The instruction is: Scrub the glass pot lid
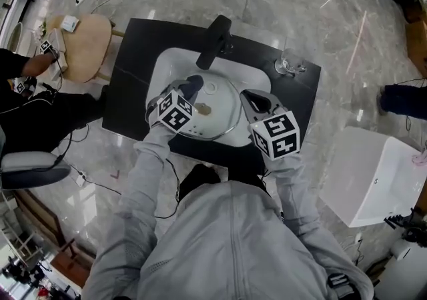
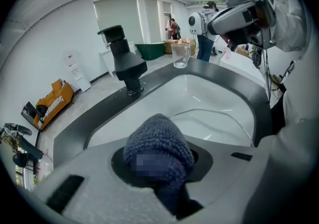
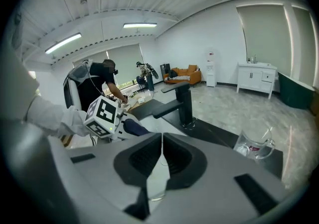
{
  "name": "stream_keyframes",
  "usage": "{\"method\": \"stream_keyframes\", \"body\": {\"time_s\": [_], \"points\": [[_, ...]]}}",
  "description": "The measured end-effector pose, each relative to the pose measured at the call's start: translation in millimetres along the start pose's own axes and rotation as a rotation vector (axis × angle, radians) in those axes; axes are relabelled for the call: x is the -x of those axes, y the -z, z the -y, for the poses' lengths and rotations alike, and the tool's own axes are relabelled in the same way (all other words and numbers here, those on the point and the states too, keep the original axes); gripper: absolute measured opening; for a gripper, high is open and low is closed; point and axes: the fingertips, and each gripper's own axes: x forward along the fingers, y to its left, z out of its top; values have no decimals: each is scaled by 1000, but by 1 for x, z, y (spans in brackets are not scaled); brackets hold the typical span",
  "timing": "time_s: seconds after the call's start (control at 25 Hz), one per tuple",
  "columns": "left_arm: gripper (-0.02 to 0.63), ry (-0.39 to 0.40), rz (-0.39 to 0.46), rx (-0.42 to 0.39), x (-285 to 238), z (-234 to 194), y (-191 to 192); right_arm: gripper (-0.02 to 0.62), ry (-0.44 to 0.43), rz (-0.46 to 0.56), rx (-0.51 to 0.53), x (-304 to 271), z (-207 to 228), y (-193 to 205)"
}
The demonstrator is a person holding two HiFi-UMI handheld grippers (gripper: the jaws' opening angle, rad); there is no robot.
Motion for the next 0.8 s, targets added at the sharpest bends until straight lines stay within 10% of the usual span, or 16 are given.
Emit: {"method": "stream_keyframes", "body": {"time_s": [0.8], "points": [[83,106,-169,-122,-108,-16,62,31,111,-21,-217,-32,-3,34]]}}
